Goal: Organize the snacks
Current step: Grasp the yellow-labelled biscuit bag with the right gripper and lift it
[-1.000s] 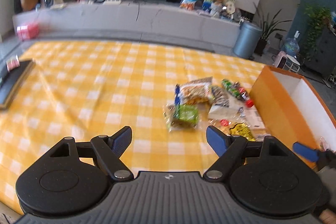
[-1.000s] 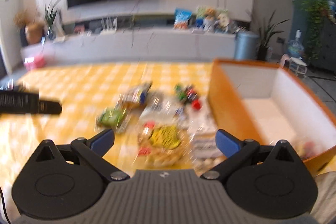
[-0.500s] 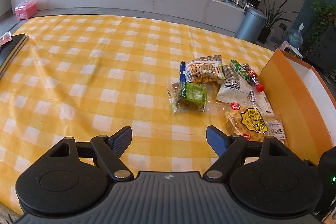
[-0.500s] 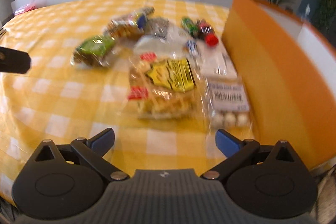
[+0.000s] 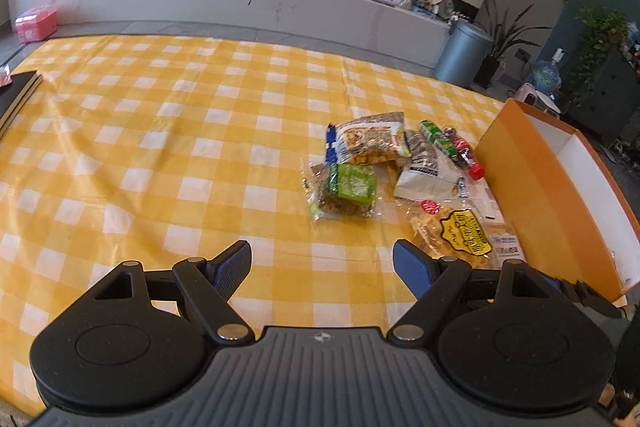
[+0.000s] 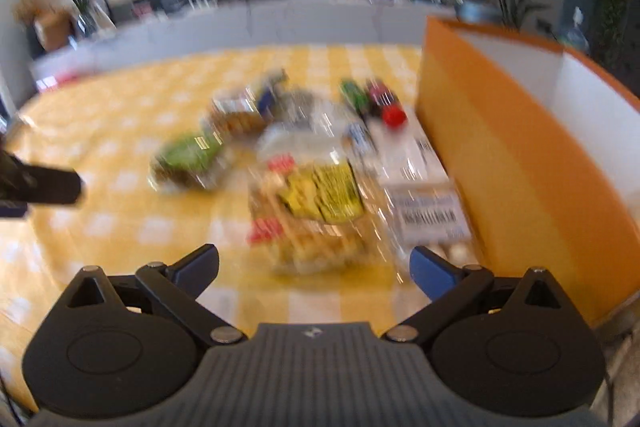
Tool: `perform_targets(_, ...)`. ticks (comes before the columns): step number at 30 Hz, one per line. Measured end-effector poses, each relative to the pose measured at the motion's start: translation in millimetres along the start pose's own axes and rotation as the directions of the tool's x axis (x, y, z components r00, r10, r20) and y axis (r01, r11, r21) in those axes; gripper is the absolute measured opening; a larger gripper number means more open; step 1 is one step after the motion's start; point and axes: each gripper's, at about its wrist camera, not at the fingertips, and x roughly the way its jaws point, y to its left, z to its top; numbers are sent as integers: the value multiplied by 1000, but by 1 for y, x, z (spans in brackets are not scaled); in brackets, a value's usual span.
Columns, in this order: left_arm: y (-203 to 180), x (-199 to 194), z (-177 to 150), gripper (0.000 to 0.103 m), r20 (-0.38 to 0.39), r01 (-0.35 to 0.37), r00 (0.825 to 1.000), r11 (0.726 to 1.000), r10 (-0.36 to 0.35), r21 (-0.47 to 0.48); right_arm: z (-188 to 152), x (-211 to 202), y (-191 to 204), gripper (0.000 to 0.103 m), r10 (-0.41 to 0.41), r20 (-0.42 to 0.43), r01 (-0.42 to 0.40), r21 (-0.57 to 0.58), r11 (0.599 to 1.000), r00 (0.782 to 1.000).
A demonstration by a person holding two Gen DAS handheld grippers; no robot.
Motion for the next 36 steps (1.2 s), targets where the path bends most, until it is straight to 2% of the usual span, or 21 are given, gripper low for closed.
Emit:
perform_targets(7, -7, -1, 1, 95, 14, 4, 1000, 1000, -4, 18, 21, 36, 6, 100, -30, -33, 31, 25, 999, 999)
perform_targets(10, -5, 4, 1, 95, 3, -3, 1000, 1000, 3, 13, 24, 52, 8, 99, -33, -69, 32, -9, 999, 997)
perform_targets(11, -4, 5, 0, 95, -1, -7, 1000, 1000, 7, 9, 24, 56, 8, 97, -38, -79, 37, -16, 999, 996)
perform_targets(13, -3, 7, -1, 95, -6, -14, 1000, 1000, 14, 8, 22, 64, 8, 83, -57, -100, 54, -26, 998, 993)
perform_targets(14, -3, 7, -1, 95, -7, -17, 1000, 1000, 17, 11, 20, 66, 7, 81, -56, -111, 53, -25, 998, 992)
perform_targets(21, 1, 11, -1, 95, -22, -21, 1000, 1000, 20, -5, 17, 59, 1, 76, -24, -116, 26, 19, 999, 993)
perform_targets(27, 6, 13, 0, 95, -39, -10, 999, 999, 9, -34, 3, 26, 5, 76, 14, -138, -7, 47, 999, 990)
perform_targets(30, 10, 12, 1, 95, -37, 16, 999, 998, -19, -66, -9, 17, 12, 77, 15, -172, -13, 13, 1000, 985)
perform_targets(32, 12, 9, 2, 95, -18, 15, 1000, 996, -17, -87, -15, 20, 19, 77, 8, -198, -18, -50, 999, 980)
perform_targets(36, 14, 7, 4, 95, -4, 23, 1000, 995, -24, -99, -14, 27, 25, 79, -7, -187, -10, -87, 996, 982)
